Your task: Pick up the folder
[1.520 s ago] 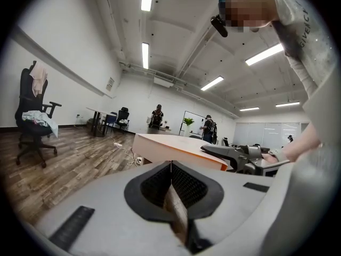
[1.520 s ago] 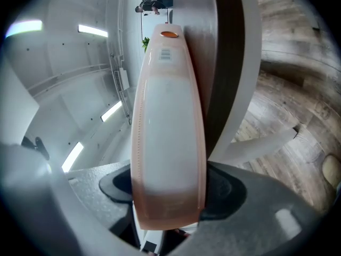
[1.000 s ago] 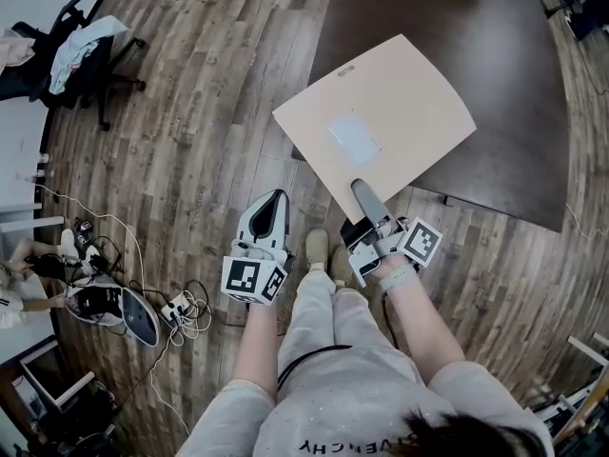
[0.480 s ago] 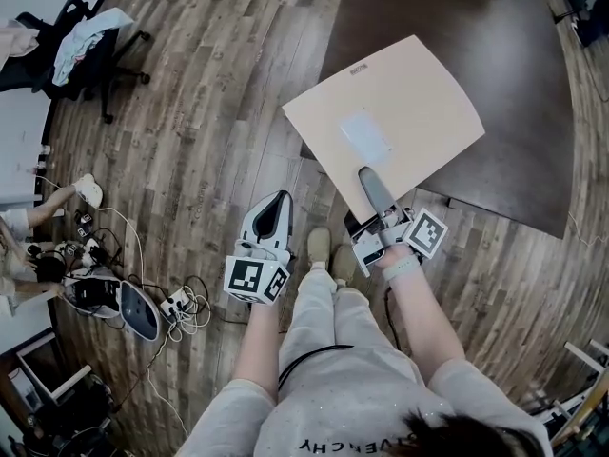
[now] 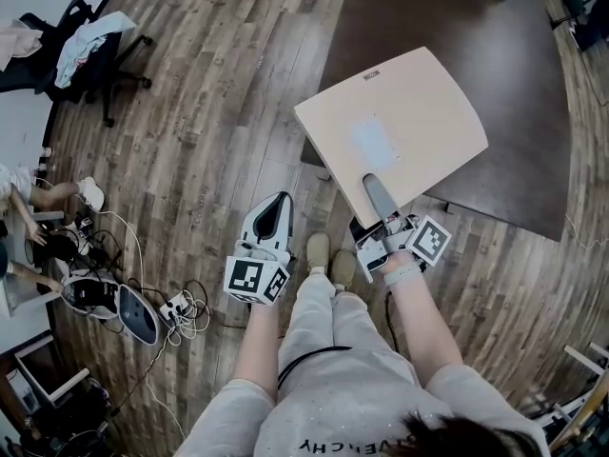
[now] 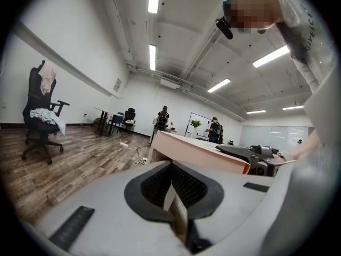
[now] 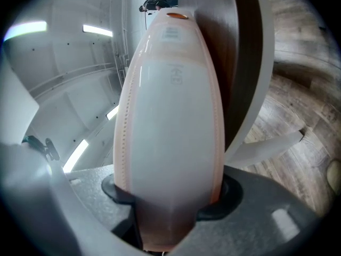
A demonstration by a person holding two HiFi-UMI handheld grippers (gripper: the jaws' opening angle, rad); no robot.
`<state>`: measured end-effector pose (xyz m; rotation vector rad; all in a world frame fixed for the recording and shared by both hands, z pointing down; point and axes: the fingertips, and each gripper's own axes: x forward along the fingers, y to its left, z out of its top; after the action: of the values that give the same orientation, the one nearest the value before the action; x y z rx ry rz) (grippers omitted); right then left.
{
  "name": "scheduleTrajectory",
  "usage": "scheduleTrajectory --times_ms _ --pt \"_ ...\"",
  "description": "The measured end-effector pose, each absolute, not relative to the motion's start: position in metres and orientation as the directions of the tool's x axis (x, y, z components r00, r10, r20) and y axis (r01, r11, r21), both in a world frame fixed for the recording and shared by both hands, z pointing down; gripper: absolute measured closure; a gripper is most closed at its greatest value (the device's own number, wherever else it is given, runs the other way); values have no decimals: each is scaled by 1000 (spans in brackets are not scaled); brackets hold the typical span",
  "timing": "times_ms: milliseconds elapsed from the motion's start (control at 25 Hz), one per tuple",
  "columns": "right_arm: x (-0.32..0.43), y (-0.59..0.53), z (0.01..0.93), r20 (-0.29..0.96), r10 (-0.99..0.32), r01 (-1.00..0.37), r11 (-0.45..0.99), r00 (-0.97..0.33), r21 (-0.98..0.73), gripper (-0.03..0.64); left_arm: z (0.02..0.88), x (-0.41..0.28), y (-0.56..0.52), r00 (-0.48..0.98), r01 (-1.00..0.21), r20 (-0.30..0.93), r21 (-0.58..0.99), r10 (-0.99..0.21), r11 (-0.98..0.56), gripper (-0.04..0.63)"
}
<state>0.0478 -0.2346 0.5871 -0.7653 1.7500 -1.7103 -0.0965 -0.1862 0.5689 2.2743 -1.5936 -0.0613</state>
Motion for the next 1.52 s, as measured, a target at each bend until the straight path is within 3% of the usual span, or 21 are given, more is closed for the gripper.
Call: scheduleTrajectory --times_ms 760,1080,1520 --pt "111 -247 525 59 -768 -423 286 -638 -860 345 520 -105 -212 357 -912 135 267 -924 -313 595" --pt "146 -250 505 129 -812 -609 311 -570 -729 345 501 -106 -222 347 -920 142 242 -927 -308 595" --pt "168 -248 472 149 -857 -755 336 -493 -563 345 468 -97 -233 373 -915 123 213 -920 -342 595"
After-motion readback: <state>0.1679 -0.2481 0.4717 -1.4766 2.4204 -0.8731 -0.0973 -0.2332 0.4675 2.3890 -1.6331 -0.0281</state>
